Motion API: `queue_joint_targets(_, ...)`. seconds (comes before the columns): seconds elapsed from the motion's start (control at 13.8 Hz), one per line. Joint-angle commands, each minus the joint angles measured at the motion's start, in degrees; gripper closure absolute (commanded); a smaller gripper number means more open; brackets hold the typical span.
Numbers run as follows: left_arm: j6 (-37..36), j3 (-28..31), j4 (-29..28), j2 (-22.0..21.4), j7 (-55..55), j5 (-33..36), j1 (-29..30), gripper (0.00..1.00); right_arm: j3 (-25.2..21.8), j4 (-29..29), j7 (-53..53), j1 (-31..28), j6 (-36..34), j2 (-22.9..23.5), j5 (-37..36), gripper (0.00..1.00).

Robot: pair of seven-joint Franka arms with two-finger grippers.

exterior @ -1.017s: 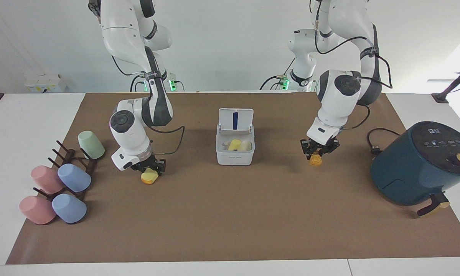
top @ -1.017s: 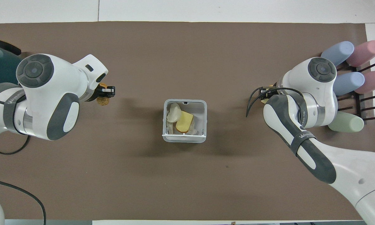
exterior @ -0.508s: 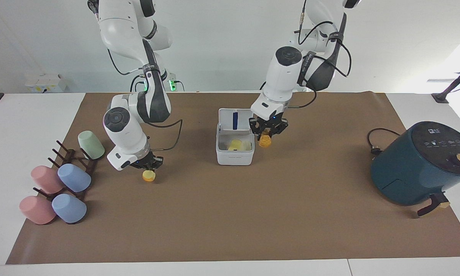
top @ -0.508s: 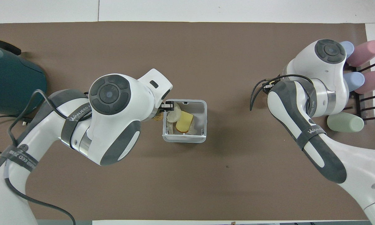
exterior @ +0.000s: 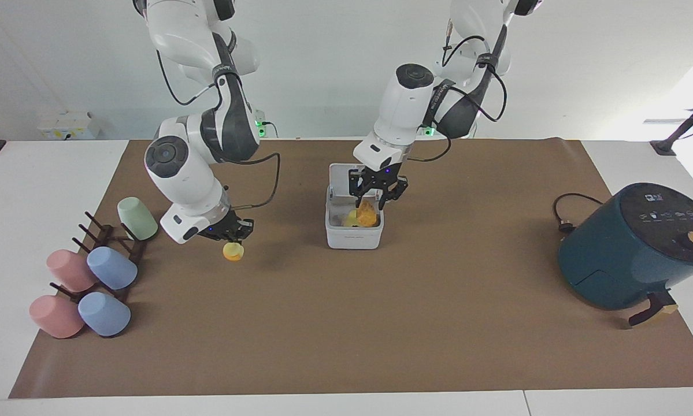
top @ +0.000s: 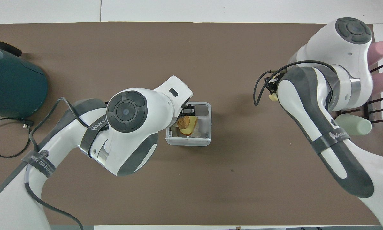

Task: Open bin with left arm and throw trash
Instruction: 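Drop the cork with the left gripper while the right gripper reaches the sponge, then grasp the yellow sponge with the right gripper while the left gripper withdraws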

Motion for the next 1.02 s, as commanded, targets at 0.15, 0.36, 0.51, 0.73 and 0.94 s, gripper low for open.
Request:
queue_joint_targets(0.15,-5.88,1.27,-1.06,-1.65,0.0,-0.94,0.7,0.0,0.16,2.93,-0.68,-1.14,-5.94,-1.68,11.07,1.0)
queue_joint_targets(0.36,-10.28,6.53,-1.14,-4.46,3.84,-0.77,0.53,0.0,0.68,3.38,7.27,-0.18,-5.52,-2.47,15.92,1.0)
queue_joint_targets(0.51,-13.28,11.27,-1.14,-6.39,8.77,-0.77,0.27,0.0,3.92,3.38,19.56,0.61,-1.93,-2.39,21.71,1.0)
queue_joint_targets(0.73,-15.3,19.27,-1.23,-8.85,15.79,-0.77,0.35,0.0,5.26,3.03,37.25,8.5,6.49,-2.3,22.7,1.0)
queue_joint_targets(0.94,-17.5,27.35,-1.06,-10.88,23.45,-0.77,0.26,0.0,5.26,-2.92,47.99,16.51,16.43,-4.22,22.7,1.0)
